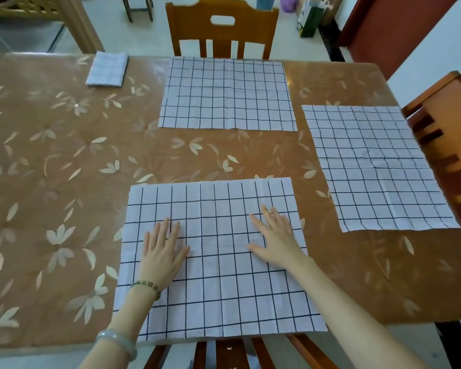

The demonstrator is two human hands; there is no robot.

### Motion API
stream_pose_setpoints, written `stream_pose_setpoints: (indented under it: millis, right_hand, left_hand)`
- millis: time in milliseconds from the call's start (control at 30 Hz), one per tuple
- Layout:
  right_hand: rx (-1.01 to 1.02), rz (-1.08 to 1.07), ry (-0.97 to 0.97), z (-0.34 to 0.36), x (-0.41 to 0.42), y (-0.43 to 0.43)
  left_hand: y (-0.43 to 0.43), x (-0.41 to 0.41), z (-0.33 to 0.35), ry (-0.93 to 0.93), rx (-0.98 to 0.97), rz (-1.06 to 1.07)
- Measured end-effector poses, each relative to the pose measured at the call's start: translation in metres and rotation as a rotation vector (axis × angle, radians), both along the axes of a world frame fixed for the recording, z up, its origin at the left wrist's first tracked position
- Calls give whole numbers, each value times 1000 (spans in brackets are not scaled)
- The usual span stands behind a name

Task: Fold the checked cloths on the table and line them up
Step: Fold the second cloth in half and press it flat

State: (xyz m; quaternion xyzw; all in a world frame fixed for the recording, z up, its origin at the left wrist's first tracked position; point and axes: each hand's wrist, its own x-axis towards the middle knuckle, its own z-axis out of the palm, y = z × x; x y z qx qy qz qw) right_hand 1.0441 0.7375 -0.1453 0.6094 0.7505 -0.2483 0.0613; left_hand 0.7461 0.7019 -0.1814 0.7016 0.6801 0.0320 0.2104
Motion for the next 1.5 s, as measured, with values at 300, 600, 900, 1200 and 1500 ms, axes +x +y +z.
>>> stream_pose_setpoints:
  millis: [300, 600, 900, 1200, 1500]
  right_hand:
    - [36, 63, -127, -46, 10, -1]
    - [291, -291, 316, -20, 27, 62]
    - [108, -395, 105, -21, 75, 157]
    - [-26, -331, 30, -18, 73, 179]
    - [128, -562, 367, 24, 84, 174]
  left_hand:
    - [11, -10, -26, 155, -51, -42]
    - [77, -31, -7, 88, 128, 52]
    - [179, -82, 9, 207, 26, 21]
    - [203, -88, 17, 37, -93, 88]
    - [207, -94, 57, -92, 107, 243]
